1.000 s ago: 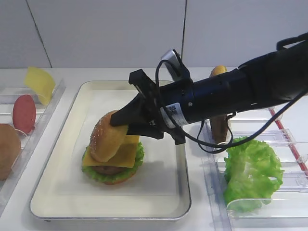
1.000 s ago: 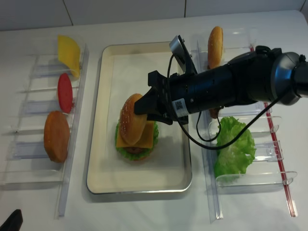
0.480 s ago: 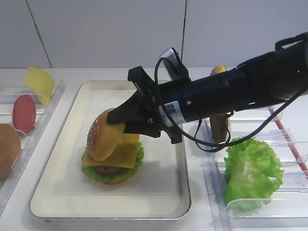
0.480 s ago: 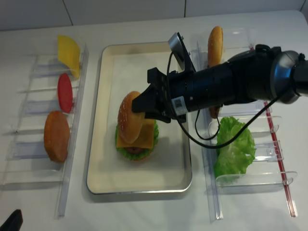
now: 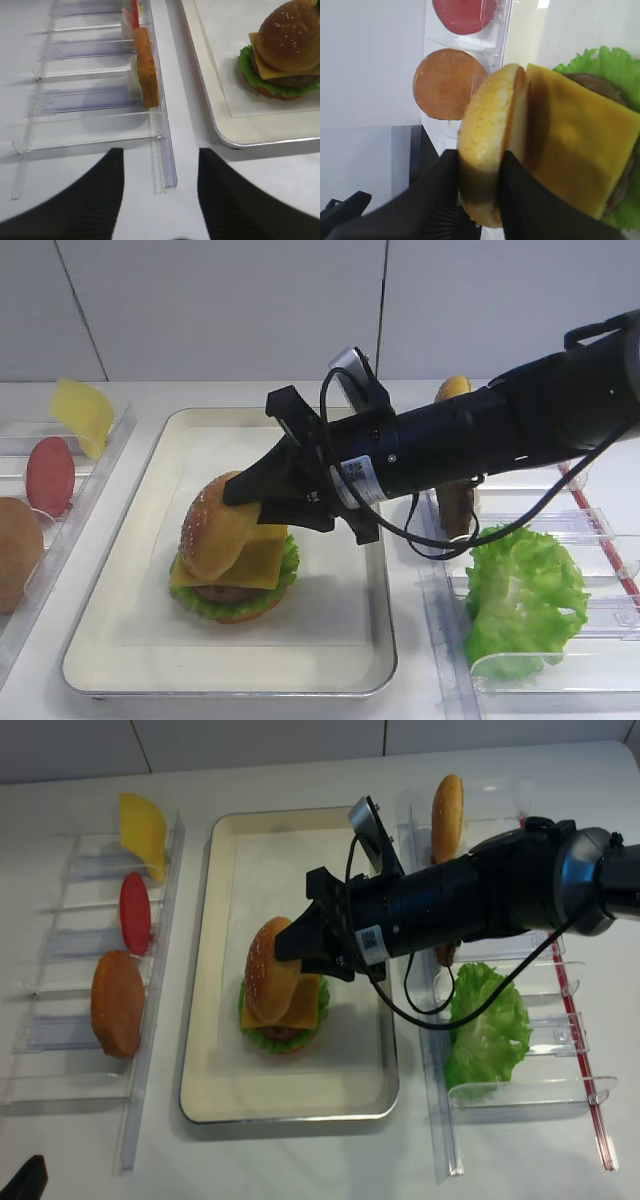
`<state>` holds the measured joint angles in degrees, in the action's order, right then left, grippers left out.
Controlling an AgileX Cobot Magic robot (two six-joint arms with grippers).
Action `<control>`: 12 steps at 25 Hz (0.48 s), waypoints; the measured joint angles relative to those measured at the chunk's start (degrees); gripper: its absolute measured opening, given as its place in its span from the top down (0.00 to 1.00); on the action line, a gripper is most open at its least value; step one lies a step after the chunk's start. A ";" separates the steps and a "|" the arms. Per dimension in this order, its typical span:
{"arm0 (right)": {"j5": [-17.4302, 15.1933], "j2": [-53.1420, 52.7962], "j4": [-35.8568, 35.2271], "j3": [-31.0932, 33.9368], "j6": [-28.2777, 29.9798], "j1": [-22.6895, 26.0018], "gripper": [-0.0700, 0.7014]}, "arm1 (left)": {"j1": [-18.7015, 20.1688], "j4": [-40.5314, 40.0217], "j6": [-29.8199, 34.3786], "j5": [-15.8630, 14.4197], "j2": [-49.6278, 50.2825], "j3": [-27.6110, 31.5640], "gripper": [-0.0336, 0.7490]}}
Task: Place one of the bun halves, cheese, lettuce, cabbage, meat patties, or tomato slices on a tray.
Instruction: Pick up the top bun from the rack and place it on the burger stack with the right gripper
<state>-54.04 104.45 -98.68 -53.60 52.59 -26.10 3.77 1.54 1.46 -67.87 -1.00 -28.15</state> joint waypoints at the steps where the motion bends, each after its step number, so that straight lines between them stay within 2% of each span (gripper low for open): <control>1: 0.00 0.00 0.50 0.00 -0.44 0.00 0.61 | 0.00 0.00 0.00 0.00 0.00 0.00 0.55; 6: 0.32 0.00 2.37 -0.31 -3.49 0.00 0.61 | 0.00 0.00 0.00 0.00 0.00 0.00 0.55; 12: 0.42 0.00 3.32 -0.31 -4.21 0.00 0.58 | 0.00 0.00 0.00 0.00 0.00 0.00 0.55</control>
<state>-53.62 104.45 -95.36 -53.91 48.38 -26.10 3.77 1.54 1.46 -67.87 -1.00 -28.15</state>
